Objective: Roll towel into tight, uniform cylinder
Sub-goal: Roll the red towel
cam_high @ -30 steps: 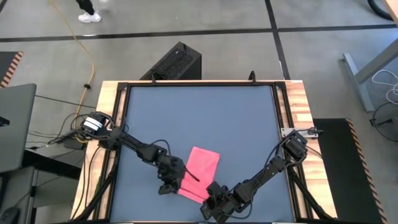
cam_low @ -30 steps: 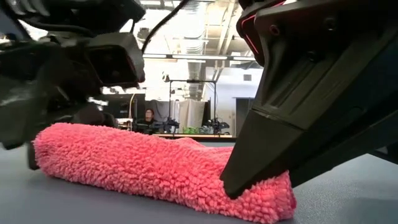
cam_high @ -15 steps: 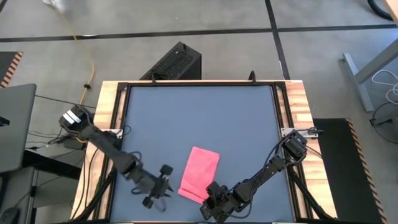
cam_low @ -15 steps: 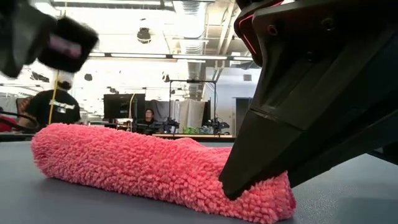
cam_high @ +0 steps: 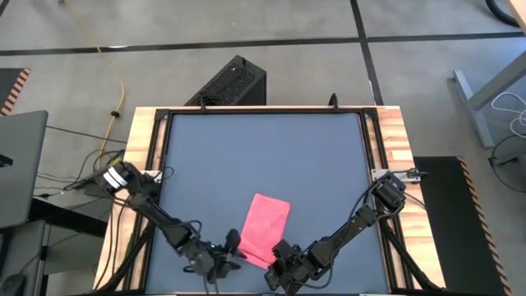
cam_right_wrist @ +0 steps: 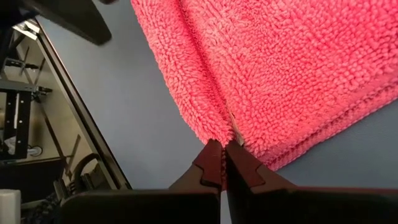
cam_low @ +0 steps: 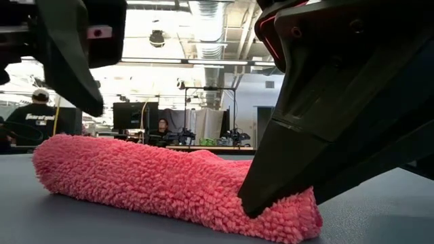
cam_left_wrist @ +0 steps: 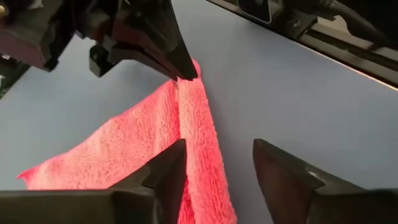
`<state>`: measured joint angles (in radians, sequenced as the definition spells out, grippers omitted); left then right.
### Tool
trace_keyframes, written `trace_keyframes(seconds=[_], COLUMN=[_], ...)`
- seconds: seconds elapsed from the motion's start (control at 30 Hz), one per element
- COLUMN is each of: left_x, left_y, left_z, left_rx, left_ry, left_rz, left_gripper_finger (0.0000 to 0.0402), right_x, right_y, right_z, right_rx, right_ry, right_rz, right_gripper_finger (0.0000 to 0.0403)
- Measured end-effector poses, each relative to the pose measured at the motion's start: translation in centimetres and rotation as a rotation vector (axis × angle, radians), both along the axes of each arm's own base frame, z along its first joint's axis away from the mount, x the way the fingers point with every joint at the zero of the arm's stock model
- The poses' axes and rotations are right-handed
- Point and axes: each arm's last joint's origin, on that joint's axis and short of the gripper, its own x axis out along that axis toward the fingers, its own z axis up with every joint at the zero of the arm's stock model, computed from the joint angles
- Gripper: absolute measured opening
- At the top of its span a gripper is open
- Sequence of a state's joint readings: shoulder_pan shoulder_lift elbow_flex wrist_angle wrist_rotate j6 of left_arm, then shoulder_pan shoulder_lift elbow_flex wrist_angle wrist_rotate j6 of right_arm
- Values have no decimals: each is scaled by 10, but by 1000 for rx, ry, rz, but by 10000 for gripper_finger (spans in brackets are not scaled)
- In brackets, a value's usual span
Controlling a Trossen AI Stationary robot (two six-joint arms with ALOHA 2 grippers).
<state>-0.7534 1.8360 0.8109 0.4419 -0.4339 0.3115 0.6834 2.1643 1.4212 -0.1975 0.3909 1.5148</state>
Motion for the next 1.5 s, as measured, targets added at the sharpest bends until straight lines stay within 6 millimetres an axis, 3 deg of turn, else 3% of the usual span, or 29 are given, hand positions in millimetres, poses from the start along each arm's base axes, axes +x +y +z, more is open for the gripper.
trace_keyframes(seconds=[0.2, 0.5, 0.63, 0.87, 1.13, 1.5], left_x=[11, 18, 21, 25, 34, 37], left_y=[2, 13, 17, 23, 41, 49], left_z=[-13, -18, -19, -20, -23, -25], left_rx=[-34, -137, -206, -326, -530, -596], left_ry=[61, 118, 162, 247, 439, 530], left_rz=[65, 171, 197, 197, 226, 217], left_gripper_finger=[221, 221, 178, 19, 2, 0], right_x=[-1, -2, -2, -1, -2, -18], right_y=[2, 2, 2, 1, 1, -5], right_z=[0, 0, 0, 0, 7, 40], right_rx=[-6, -19, -19, -25, -28, -89], right_ry=[1, -1, -2, -1, 18, 55], right_rz=[8, 19, 19, 24, 111, 166], right_gripper_finger=[24, 24, 25, 29, 66, 109])
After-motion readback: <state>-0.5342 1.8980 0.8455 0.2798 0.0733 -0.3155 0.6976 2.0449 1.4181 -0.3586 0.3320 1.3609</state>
